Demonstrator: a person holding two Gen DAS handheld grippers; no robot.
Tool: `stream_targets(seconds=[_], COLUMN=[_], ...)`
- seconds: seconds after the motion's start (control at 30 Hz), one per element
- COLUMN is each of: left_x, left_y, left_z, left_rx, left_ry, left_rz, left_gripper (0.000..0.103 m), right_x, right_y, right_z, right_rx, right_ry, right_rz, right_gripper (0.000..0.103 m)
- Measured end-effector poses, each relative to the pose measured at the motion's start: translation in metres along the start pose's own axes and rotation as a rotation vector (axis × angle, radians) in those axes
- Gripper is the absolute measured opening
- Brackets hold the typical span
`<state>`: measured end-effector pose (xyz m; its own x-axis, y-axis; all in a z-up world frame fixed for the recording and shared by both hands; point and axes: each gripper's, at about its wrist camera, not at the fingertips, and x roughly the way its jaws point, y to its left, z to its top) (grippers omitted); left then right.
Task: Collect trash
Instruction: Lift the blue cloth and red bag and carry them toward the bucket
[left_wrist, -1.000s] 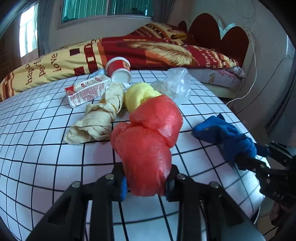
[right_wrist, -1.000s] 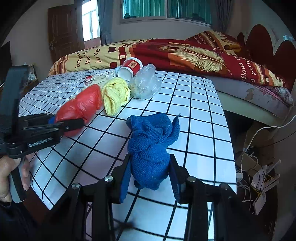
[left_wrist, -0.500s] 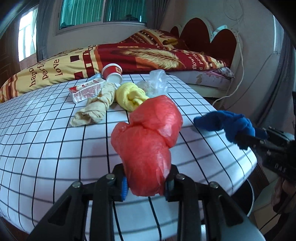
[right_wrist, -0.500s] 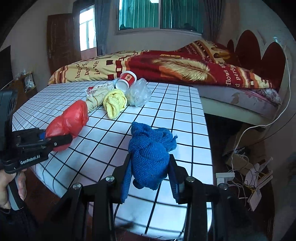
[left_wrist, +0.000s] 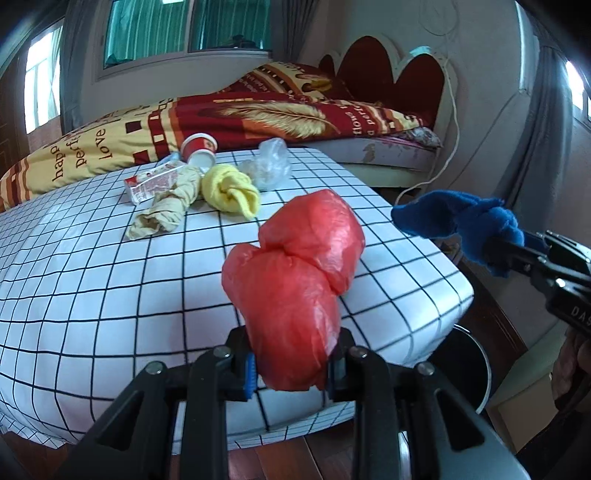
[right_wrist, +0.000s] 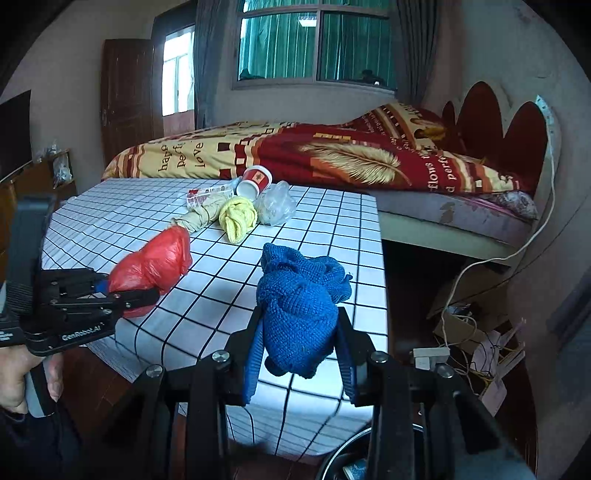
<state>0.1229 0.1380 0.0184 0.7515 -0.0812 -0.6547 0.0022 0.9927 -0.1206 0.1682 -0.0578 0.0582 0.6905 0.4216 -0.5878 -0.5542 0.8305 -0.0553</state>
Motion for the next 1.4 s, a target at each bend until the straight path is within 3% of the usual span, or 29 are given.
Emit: stream_targets(seconds=[0.2, 0.9, 1.4], left_x=[-0.006, -0.001, 0.026], left_y=[-0.021, -0.117, -0.195], left_z=[-0.005, -0.016, -0.044], left_rx=[0.031, 0.143, 0.253], left_ry=[-0.001, 0.028, 0.136], left_rz=[-0.031, -0.176, -0.326], left_gripper=[0.027, 0.027, 0.027], right_x=[-0.031, -0.070, -0.087], right_y=[-0.017, -0.087, -0.131], right_z=[-0.019, -0.074, -0.125], right_rx=[0.043, 0.181, 0.248], right_ry=[-0.023, 0.013, 0.088], right_rz=[-0.028, -0.154, -0.232], right_gripper=[0.038, 0.038, 0.038])
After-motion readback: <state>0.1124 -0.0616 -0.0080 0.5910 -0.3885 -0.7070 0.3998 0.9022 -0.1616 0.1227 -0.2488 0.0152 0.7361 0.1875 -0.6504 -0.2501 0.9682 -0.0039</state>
